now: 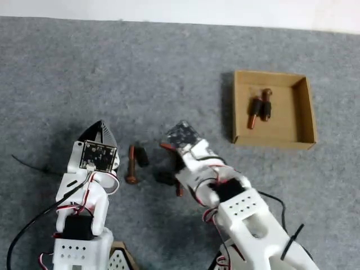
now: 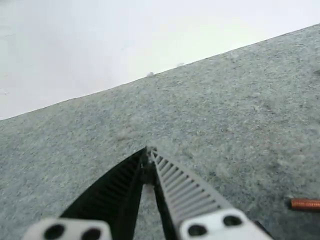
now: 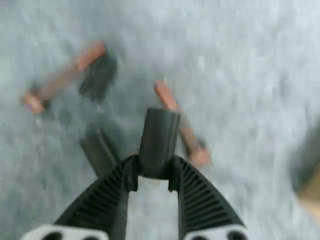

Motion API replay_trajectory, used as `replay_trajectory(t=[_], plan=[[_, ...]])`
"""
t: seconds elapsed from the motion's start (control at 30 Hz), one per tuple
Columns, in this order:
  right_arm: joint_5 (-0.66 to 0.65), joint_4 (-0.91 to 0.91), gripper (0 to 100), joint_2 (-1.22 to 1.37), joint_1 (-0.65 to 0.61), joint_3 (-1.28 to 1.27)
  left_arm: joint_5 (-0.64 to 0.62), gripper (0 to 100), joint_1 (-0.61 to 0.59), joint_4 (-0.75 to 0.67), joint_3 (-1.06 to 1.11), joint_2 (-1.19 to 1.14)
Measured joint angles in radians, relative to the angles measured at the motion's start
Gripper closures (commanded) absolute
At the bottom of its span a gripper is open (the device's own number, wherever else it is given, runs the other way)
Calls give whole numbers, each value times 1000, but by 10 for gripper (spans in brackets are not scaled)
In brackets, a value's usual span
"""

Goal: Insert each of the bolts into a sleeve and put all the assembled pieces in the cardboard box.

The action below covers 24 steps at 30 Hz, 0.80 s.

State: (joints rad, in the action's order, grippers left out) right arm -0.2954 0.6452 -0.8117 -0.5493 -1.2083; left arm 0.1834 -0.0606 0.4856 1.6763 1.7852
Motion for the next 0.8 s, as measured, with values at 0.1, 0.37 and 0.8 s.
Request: replay_trajectory(t=[0.1, 0.37, 0.8], plan=[[0, 66, 993, -14, 100, -5, 0, 995, 0, 0, 0, 0], [0, 74, 992, -18, 216, -89, 0, 995, 2, 0, 0, 0], [-48, 84, 989, 161, 222, -118, 0, 995, 2, 0, 0, 0]])
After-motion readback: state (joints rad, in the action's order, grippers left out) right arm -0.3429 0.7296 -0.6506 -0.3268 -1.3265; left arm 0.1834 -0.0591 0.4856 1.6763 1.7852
